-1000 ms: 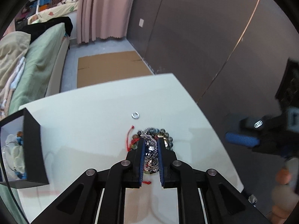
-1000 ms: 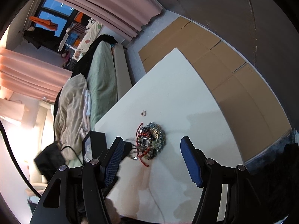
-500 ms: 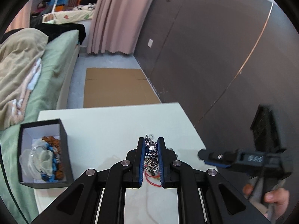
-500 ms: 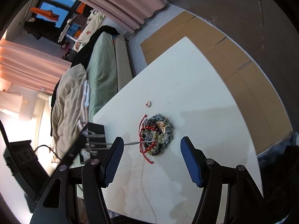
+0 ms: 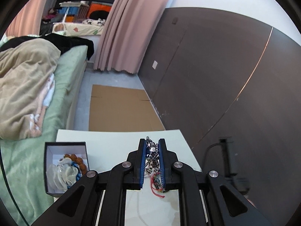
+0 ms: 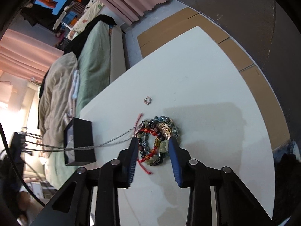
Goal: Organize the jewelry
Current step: 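Carry the chain bracelet toward the black box with the left gripper while the right lifts the dark bead bracelet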
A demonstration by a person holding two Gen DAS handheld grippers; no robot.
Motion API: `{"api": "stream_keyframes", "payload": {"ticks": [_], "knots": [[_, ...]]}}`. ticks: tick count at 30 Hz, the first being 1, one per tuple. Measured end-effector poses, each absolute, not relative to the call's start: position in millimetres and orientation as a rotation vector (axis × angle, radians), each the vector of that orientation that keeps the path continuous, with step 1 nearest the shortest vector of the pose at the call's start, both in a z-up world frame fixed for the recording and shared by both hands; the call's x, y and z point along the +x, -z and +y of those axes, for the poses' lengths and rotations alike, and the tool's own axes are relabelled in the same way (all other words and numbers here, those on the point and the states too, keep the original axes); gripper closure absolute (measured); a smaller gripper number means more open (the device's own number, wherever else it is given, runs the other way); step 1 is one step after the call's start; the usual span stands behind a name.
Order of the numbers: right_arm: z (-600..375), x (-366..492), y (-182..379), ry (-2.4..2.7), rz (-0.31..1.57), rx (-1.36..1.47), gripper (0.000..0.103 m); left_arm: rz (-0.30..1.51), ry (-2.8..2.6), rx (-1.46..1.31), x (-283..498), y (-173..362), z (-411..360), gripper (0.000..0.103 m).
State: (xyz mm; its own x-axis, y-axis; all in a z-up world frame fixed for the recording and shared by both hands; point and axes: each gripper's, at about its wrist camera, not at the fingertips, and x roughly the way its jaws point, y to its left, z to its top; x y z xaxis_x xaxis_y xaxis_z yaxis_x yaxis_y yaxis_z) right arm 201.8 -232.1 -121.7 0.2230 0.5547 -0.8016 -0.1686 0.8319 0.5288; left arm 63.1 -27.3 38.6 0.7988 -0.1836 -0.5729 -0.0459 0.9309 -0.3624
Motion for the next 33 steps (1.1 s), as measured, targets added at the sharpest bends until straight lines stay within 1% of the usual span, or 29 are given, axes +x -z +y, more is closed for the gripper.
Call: {"api": "stream_keyframes", "payload": {"ticks": [3,4,6,8,10,15,23,28,33], "knots": [[-221.8,205.0,127.3,-0.509,1.273,0.314,0.071,0.639,0.059,-0.356,60.4,-45.6,-23.9,0.09],[-218.2,206.4,131.1,-0.515,1.286,0.301,0.073,0.638,0.052,-0.349,59.1,-48.6,-22.2,0.09],[-213.5,206.5,135.0,-0.516,1.3,0.271,0.079,0.637,0.04,-0.339,57.4,-53.1,-19.8,0.09],[-208.9,205.6,140.6,-0.497,1.318,0.215,0.088,0.632,0.026,-0.325,55.9,-59.8,-17.4,0.09],[-208.5,204.3,140.6,-0.483,1.313,0.186,0.092,0.628,0.017,-0.313,55.0,-64.5,-15.8,0.09],[-215.4,200.1,133.1,-0.526,1.289,0.22,0.093,0.61,-0.014,-0.281,48.3,-82.2,-10.5,0.09],[-225.8,187.1,91.8,-0.69,1.164,0.375,0.093,0.559,-0.07,-0.23,33.6,-120.5,3.2,0.09],[-221.5,177.2,73.3,-0.745,1.111,0.401,0.093,0.522,-0.101,-0.199,26.6,-144.5,11.6,0.09],[-207.2,171.6,67.1,-0.775,1.092,0.41,0.093,0.486,-0.128,-0.183,23.0,-166.4,22.6,0.09]]}}
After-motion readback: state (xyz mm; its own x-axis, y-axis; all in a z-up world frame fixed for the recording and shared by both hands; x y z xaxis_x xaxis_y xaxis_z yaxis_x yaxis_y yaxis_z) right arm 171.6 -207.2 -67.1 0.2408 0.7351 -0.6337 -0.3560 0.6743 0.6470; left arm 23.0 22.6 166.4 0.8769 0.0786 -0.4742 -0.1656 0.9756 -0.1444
